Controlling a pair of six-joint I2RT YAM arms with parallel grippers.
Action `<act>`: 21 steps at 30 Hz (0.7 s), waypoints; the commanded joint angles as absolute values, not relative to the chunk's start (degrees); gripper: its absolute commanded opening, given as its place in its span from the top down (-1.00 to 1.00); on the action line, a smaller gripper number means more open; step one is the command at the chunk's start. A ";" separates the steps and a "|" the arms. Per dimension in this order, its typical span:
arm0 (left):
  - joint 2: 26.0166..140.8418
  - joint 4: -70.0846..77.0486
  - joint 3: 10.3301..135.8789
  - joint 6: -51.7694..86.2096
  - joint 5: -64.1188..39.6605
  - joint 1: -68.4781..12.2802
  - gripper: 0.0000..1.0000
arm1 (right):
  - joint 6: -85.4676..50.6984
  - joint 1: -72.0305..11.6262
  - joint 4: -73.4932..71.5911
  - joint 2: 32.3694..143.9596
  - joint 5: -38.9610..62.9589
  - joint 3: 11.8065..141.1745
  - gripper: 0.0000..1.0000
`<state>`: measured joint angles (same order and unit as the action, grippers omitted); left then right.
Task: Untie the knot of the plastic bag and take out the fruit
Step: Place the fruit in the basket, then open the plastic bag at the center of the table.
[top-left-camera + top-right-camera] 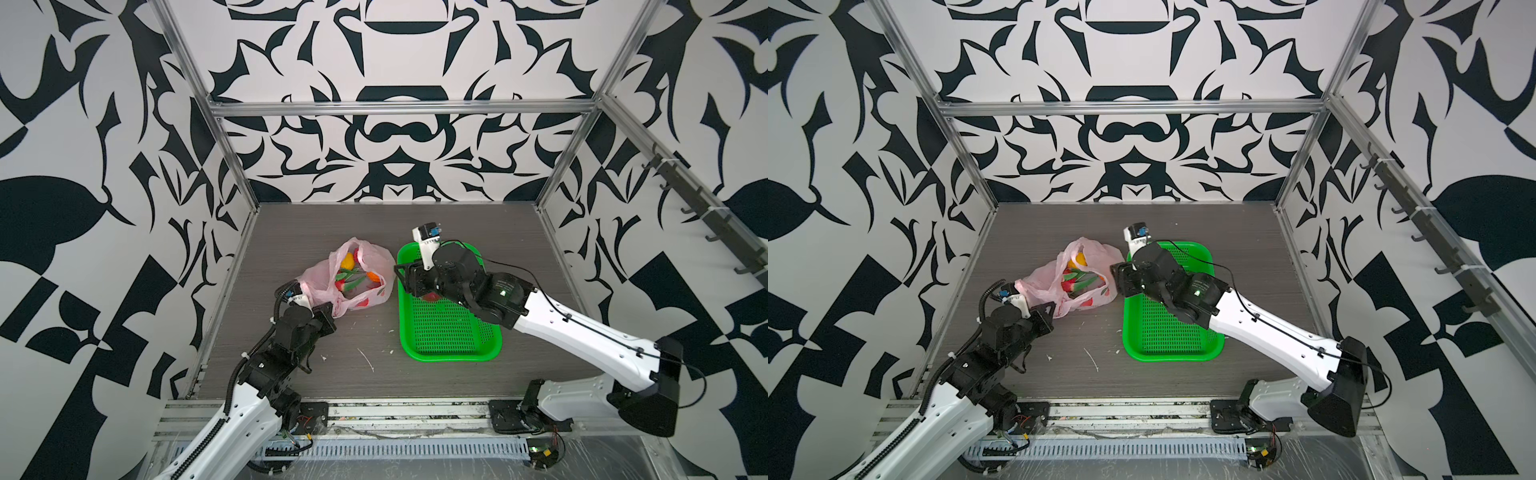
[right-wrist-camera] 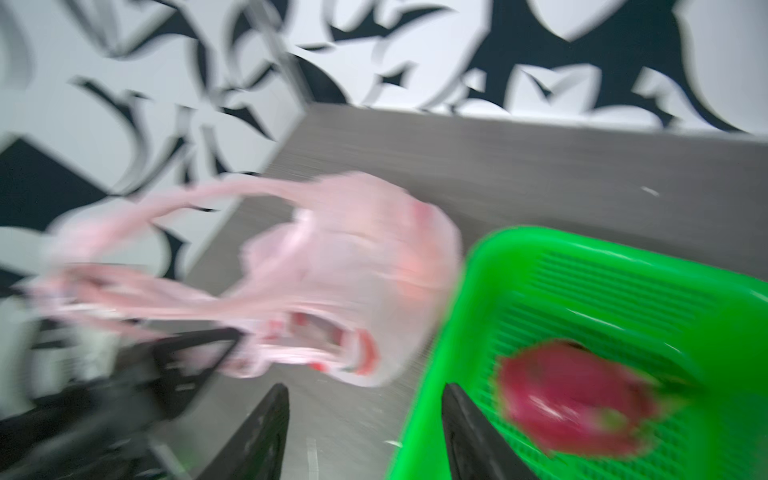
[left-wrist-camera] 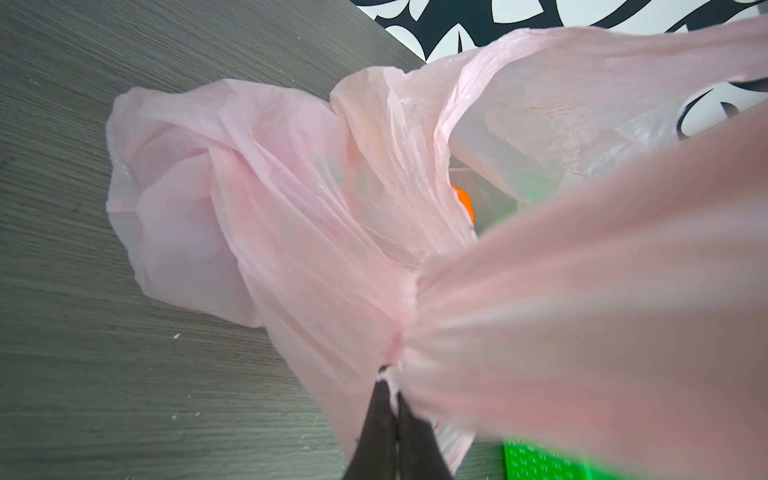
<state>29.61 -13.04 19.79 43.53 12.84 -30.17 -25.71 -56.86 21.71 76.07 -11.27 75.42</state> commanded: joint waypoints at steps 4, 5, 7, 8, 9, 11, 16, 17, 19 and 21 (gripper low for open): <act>28.39 -13.88 19.93 44.33 14.34 -30.32 1.00 | -19.34 -63.56 24.65 85.05 -4.92 85.08 -0.01; 28.33 -13.95 19.95 44.45 14.39 -30.31 1.00 | -19.67 -64.12 23.77 86.47 -4.14 85.40 0.00; 28.13 -14.22 19.77 44.80 14.31 -30.32 1.00 | -20.16 -64.77 21.98 89.01 -3.69 85.61 0.01; 27.97 -14.19 19.69 44.95 14.22 -30.32 1.00 | -20.61 -64.91 21.11 90.37 -3.69 85.69 0.02; 27.82 -14.23 19.58 45.04 14.07 -30.30 1.00 | -21.01 -64.95 20.40 91.82 -3.48 86.06 0.05; 27.56 -14.32 19.38 45.18 13.92 -30.32 1.00 | -21.63 -65.00 19.57 94.44 -3.44 86.93 0.05; 26.56 -14.76 18.95 45.35 13.82 -30.32 1.00 | -22.98 -64.95 20.50 101.24 -8.43 90.83 0.09; 26.22 -14.78 18.70 45.43 13.73 -30.32 1.00 | -23.59 -64.98 20.24 102.48 -9.79 91.49 0.12; 25.33 -14.99 18.18 45.69 13.56 -30.32 1.00 | -24.26 -64.96 20.11 104.70 -14.60 92.68 0.16; 24.38 -15.29 17.31 46.18 13.25 -30.32 1.00 | -25.01 -64.87 20.21 106.96 -17.29 94.27 0.18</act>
